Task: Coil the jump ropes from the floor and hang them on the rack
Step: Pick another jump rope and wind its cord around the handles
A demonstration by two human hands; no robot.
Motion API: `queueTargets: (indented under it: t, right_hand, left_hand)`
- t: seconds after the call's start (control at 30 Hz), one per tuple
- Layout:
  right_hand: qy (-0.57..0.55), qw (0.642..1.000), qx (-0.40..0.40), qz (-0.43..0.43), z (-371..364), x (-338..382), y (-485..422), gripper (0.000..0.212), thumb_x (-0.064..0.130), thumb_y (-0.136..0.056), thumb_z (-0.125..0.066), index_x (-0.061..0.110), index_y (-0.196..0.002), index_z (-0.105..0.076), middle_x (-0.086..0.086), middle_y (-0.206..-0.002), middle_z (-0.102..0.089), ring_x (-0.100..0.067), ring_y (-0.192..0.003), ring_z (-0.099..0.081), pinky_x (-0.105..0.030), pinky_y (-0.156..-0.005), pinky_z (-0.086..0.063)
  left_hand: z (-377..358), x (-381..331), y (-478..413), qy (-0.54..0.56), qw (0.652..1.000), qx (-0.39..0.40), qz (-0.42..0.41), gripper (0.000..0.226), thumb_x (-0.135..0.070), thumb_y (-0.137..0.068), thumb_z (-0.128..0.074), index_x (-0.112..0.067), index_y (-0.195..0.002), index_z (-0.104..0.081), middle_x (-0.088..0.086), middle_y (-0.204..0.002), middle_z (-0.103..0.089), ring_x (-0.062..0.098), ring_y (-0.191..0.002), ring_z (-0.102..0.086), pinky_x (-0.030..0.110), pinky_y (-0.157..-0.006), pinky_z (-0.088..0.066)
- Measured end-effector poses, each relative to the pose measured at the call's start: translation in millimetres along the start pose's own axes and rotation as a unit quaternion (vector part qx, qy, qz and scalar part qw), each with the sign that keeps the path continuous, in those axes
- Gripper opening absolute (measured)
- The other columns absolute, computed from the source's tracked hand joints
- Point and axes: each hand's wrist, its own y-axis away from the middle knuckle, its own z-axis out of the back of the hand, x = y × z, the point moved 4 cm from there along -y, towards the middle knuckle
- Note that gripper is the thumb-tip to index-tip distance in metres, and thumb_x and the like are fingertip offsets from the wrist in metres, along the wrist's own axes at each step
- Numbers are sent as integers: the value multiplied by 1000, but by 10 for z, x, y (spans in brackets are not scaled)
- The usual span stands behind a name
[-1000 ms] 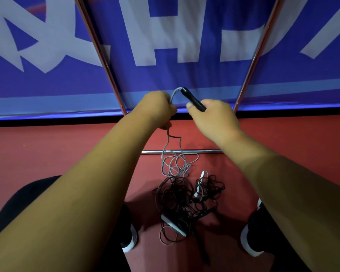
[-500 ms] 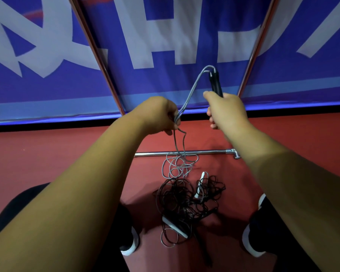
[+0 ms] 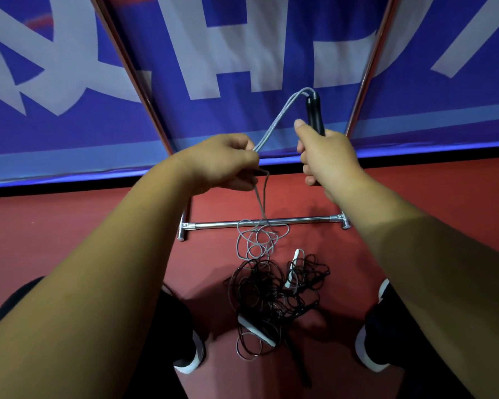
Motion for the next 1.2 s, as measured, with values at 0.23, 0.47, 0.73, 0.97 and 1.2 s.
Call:
queueTargets:
  t: [0.23,0.47,0.73,0.97,1.2]
  right_hand:
    - [-110,987,65,-99,-19,-5,71,38,55,-95,-67,18,-90,-60,6,-57,-33,-14,-48,-25,-25,-48,-24]
    - [-163,963,169,-135,-119,-2,167,75,86,-81,-62,13,-100,-65,4,-64,-38,-12,-50,-22,-30,-57,-14]
    - [-129,960,234,-86,-266,-38,279,74,88,-78,-60,18,-98,-74,2,-85,-73,-9,-52,-25,-25,-55,-14]
    - [-205,956,154,-142,-209,-115,111,58,76,-89,-66,21,-105,-68,7,-68,-44,-6,-48,-23,-23,-44,-17]
    - [-232,948,120,-182,-200,-186,94,47,67,-98,-62,25,-79,-52,6,-63,-41,-12,-47,-31,-25,-47,-26]
  left_hand:
    - [43,-201,137,8,990,93,-105,19,-27,-84,-79,-14,-94,-68,11,-92,-64,19,-84,-57,26,-80,-49]
    - [-50,-250,115,144,980,96,-102,16,-25,-84,-73,-14,-86,-62,8,-81,-66,18,-74,-69,31,-85,-60]
    - [-113,-207,67,176,979,84,-52,15,-24,-93,-73,-20,-82,-64,-2,-77,-72,8,-70,-66,18,-63,-54]
    - [-134,-136,60,185,976,117,-15,19,-11,-97,-66,-23,-111,-69,-5,-85,-76,9,-80,-68,27,-79,-54]
    - [-44,-184,56,263,958,99,-62,17,-11,-99,-63,-15,-111,-74,2,-106,-77,18,-98,-74,34,-95,-59]
